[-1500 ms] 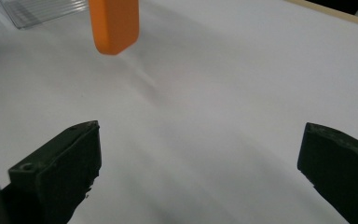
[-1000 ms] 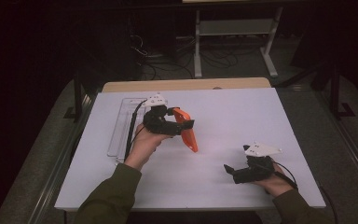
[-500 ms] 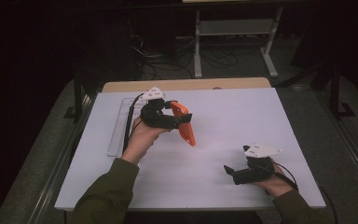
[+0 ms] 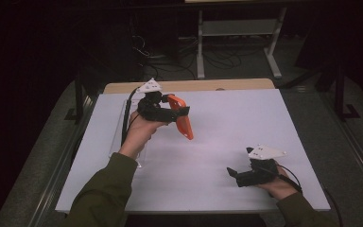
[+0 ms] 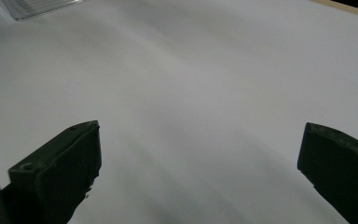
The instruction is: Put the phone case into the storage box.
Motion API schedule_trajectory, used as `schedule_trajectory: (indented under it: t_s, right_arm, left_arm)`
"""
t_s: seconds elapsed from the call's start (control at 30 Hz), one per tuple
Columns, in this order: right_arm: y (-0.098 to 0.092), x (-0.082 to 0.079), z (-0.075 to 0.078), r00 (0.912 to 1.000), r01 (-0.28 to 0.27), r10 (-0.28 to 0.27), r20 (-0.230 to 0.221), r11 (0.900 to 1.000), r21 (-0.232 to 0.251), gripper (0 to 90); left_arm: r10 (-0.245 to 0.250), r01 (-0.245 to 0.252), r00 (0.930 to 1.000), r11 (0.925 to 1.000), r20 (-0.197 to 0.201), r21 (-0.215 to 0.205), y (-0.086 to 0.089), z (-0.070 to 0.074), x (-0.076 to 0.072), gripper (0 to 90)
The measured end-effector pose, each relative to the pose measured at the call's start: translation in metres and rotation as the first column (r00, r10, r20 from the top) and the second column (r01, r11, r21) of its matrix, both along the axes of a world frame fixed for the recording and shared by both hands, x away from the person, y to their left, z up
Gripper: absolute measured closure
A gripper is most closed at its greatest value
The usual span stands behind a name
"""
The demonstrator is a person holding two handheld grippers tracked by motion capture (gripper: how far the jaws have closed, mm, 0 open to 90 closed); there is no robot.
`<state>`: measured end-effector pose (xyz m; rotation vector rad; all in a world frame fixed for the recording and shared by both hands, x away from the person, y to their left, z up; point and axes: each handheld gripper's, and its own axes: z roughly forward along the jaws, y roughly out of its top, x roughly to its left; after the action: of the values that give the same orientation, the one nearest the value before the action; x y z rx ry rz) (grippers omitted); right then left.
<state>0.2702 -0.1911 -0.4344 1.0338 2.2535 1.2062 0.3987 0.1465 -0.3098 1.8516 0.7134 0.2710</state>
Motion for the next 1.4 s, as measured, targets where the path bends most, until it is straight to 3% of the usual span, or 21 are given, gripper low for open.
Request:
schedule_trajectory:
  t_s: [0.53,0.87,1.4]
  right_arm:
    - [0.001,0.000,0.000,1.0000,-0.001,0.001,0.001,1.000,0.001,0.0]
    - [0.001,0.000,0.000,1.0000,-0.002,0.002,0.003,1.000,0.001,0.0]
    - [0.000,0.000,0.000,1.0000,-0.001,0.001,0.007,1.000,0.000,0.0]
  left_arm:
    - [0.053,-0.054,0.9980,0.9985,0.032,0.013,0.015,0.014,0.011,15.8]
    - [0.105,-0.106,0.9932,0.9942,0.050,0.018,0.027,0.022,0.019,15.9]
    - [0.204,-0.208,0.9742,0.9777,0.096,0.029,0.049,0.029,0.033,15.8]
